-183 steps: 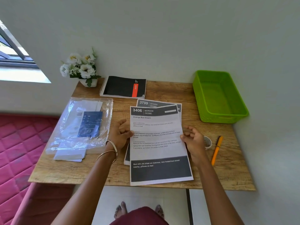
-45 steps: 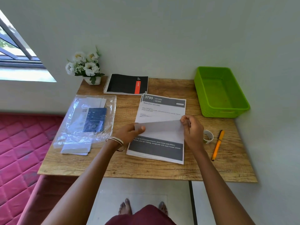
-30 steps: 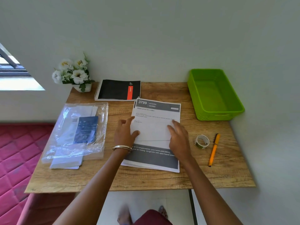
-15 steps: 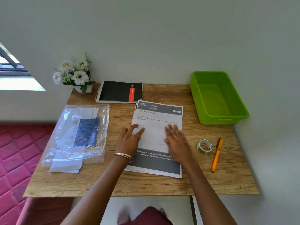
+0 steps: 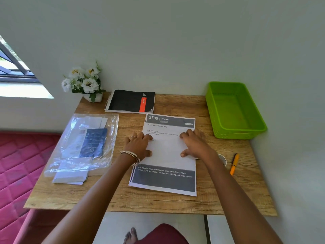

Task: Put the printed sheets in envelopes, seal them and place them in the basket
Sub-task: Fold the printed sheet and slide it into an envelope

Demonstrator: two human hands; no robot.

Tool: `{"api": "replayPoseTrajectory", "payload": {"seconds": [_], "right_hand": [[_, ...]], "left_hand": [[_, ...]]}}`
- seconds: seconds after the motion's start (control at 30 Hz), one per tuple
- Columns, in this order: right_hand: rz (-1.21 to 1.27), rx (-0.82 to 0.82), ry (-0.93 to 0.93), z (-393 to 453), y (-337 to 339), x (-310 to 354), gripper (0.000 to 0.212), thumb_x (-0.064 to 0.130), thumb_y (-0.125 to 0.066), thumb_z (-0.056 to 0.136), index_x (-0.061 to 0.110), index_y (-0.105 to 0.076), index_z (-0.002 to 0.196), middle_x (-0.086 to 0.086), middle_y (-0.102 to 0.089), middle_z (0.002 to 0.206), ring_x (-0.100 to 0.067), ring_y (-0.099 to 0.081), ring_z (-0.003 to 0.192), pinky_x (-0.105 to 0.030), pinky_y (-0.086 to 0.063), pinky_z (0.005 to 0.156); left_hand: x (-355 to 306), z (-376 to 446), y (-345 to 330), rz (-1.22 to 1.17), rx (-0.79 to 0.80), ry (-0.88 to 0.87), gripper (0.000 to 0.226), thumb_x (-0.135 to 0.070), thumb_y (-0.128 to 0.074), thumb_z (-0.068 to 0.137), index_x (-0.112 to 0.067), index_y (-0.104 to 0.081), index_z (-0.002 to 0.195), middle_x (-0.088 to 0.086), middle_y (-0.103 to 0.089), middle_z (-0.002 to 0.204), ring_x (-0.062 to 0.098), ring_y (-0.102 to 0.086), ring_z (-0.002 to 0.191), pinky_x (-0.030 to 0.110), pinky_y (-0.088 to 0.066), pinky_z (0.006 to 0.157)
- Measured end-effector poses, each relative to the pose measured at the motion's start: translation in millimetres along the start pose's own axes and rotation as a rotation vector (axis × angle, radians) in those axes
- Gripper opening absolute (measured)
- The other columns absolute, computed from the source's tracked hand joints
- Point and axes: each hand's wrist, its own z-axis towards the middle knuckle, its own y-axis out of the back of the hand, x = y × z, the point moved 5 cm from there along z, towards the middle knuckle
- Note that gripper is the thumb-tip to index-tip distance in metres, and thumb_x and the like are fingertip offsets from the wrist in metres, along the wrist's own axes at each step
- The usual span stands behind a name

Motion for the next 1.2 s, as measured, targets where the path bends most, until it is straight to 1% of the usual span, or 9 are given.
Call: {"api": "replayPoseTrajectory", "payload": {"seconds": [0.33, 0.5, 0.67, 0.8, 0.9, 0.97, 1.03, 1.1, 1.2], "right_hand": [[0.177, -0.012, 0.021, 3, 9, -4, 0.058, 0.028, -0.084, 0.066, 0.019, -0.051, 0.112, -0.004, -0.045, 0.123, -0.024, -0.034, 0.121, -0.038, -0.028, 0.101], [0.918, -0.216, -0.024, -25, 17, -16, 0.031, 0.003, -0.079, 0.071, 0.021, -0.057, 0.085, 0.0, -0.062, 0.095, -0.02, -0.059, 0.091, -0.029, -0.048, 0.073], [1.439, -0.449, -0.142, -50, 5, -32, 0.027, 0.002, -0.075, 0.077, 0.015, -0.065, 0.098, -0.016, -0.071, 0.089, -0.027, -0.067, 0.081, -0.041, -0.056, 0.069], [1.152, -0.601, -0.298, -57, -14, -29, 0.023, -0.002, -0.062, 0.086, 0.014, -0.067, 0.101, -0.011, -0.07, 0.083, -0.028, -0.065, 0.079, -0.038, -0.052, 0.066], [0.673, -0.703, -0.26, -62, -16, -8, 0.039, -0.008, -0.056, 0.085, 0.002, -0.058, 0.122, -0.018, -0.065, 0.106, -0.032, -0.06, 0.097, -0.038, -0.05, 0.076], [0.46, -0.725, -0.214, -66, -15, 8, 0.051, 0.007, -0.065, 0.086, 0.005, -0.048, 0.133, -0.019, -0.059, 0.119, -0.037, -0.054, 0.105, -0.043, -0.048, 0.079], [0.619, -0.687, -0.246, -69, -12, 9, 0.064, 0.015, -0.069, 0.085, 0.012, -0.037, 0.141, -0.018, -0.05, 0.13, -0.035, -0.049, 0.114, -0.038, -0.044, 0.083], [0.949, -0.633, -0.358, -70, -15, -6, 0.072, 0.01, -0.072, 0.082, 0.014, -0.034, 0.143, -0.015, -0.048, 0.131, -0.03, -0.05, 0.116, -0.031, -0.04, 0.085], [1.222, -0.591, -0.445, -71, -24, -26, 0.069, 0.004, -0.074, 0.078, 0.013, -0.042, 0.139, -0.011, -0.063, 0.107, -0.026, -0.062, 0.097, -0.034, -0.051, 0.082]], "left_hand": [[7, -8, -3, -0.3, -0.029, 0.157, 0.05, -0.041, -0.077, 0.068, -0.025, -0.053, 0.109, 0.005, -0.049, 0.119, 0.027, -0.042, 0.113, 0.044, -0.037, 0.099], [9, -24, 8, -0.617, -0.167, 0.145, 0.043, -0.024, -0.078, 0.071, -0.025, -0.046, 0.099, 0.001, -0.059, 0.105, 0.022, -0.055, 0.097, 0.042, -0.047, 0.087], [19, -46, 8, -1.321, -0.281, 0.34, 0.025, -0.008, -0.071, 0.079, -0.02, -0.054, 0.092, 0.01, -0.068, 0.085, 0.033, -0.068, 0.084, 0.047, -0.057, 0.073], [6, -55, 7, -1.232, -0.416, 0.34, 0.038, -0.001, -0.067, 0.081, -0.022, -0.048, 0.108, 0.012, -0.065, 0.081, 0.025, -0.068, 0.074, 0.039, -0.059, 0.057], [-4, -52, 0, -1.029, -0.418, 0.218, 0.028, 0.0, -0.065, 0.082, -0.028, -0.063, 0.086, 0.01, -0.062, 0.08, 0.027, -0.065, 0.073, 0.038, -0.058, 0.058], [-5, -53, -6, -0.972, -0.395, 0.195, 0.036, -0.002, -0.065, 0.082, -0.038, -0.067, 0.079, 0.005, -0.067, 0.084, 0.03, -0.064, 0.074, 0.042, -0.056, 0.066], [-6, -57, -6, -1.05, -0.404, 0.196, 0.036, 0.0, -0.062, 0.083, -0.035, -0.068, 0.083, 0.006, -0.068, 0.096, 0.03, -0.066, 0.079, 0.042, -0.057, 0.067], [-6, -63, -3, -1.14, -0.405, 0.203, 0.029, 0.002, -0.06, 0.085, -0.026, -0.068, 0.091, 0.005, -0.064, 0.106, 0.022, -0.065, 0.083, 0.027, -0.057, 0.061], [2, -66, -9, -1.153, -0.366, 0.207, 0.031, -0.001, -0.063, 0.083, -0.025, -0.067, 0.102, -0.004, -0.059, 0.115, 0.017, -0.062, 0.093, 0.023, -0.056, 0.068]]}}
